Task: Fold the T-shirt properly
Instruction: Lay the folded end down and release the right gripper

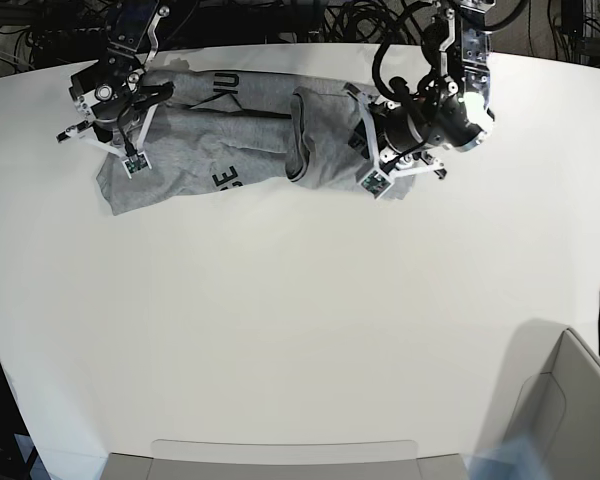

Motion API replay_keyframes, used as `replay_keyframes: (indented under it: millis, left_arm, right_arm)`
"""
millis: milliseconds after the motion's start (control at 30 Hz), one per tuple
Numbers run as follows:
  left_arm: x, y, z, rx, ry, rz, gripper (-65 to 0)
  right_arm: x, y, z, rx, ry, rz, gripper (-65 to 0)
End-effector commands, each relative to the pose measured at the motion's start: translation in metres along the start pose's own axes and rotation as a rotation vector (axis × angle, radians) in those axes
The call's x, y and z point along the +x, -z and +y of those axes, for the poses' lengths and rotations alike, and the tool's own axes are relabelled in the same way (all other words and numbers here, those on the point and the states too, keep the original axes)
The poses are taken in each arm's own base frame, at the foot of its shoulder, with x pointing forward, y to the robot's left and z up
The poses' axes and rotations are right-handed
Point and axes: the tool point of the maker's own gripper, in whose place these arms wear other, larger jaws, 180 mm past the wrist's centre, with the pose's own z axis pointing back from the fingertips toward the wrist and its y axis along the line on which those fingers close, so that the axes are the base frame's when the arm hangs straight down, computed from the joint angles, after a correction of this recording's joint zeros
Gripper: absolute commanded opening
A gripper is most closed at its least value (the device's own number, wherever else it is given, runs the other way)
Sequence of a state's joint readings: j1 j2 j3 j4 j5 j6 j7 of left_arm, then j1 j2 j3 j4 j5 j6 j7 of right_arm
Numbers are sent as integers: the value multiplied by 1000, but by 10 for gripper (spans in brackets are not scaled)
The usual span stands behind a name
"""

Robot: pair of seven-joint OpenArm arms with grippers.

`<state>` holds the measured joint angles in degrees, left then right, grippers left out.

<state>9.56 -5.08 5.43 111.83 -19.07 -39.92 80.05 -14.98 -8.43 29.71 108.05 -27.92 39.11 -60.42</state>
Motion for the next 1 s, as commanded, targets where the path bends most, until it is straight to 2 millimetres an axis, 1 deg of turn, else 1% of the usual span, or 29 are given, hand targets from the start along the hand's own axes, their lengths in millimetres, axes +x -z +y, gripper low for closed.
replay_keyframes:
  millis: [0,67,133,167,200,233,300,400,433,500,567,667,733,800,900,967]
  left_arm:
    - [1,5,4,-2,7,11,-535]
    - [-4,21,9,-29,-11,59,-539]
    - [-18,42,17,-62,-54,134,-542]
    - [-25,49,20,-74,-71,165,-542]
    - [-33,55,28,-77,-84,203,-545]
    - [-38,59,35,-78,-96,230,-549]
    - [-40,66,47,-81,-142,237,-557]
    - [-46,69,72,-64,-261,214,-558]
    - [-45,68,80,-58,-291,205,-558]
    - [-39,67,97,-44,-346,180,-558]
    - [-35,66,110,-39,-397,162,-558]
    - [-18,62,131,-22,-444,98,-558]
    - [-8,60,137,-12,-444,68,-558]
    - [-7,59,138,-12,-443,70,-558]
    - [-7,58,138,-12,-442,76,-558]
    - [-6,58,138,-11,-442,70,-558]
  right_arm:
    - [11,3,-1,7,-13,-16,-650]
    - [12,16,5,42,-15,5,-650]
    - [13,26,9,72,-12,22,-650]
    - [15,28,10,77,-11,21,-650]
    - [17,30,10,83,-11,21,-650]
    - [21,30,10,85,-11,17,-650]
    - [32,31,7,84,-7,-1,-650]
    - [53,35,2,91,0,-28,-650]
    - [60,37,0,95,1,-37,-650]
    - [76,40,-10,88,-1,-65,-650]
    - [94,45,-13,104,0,-111,-650]
    - [125,50,-14,133,5,-184,-650]
    - [137,48,-18,130,7,-207,-650]
    - [145,41,-23,114,13,-237,-650]
    - [160,20,-34,70,33,-309,-650]
    - [167,2,-48,17,46,-356,-650]
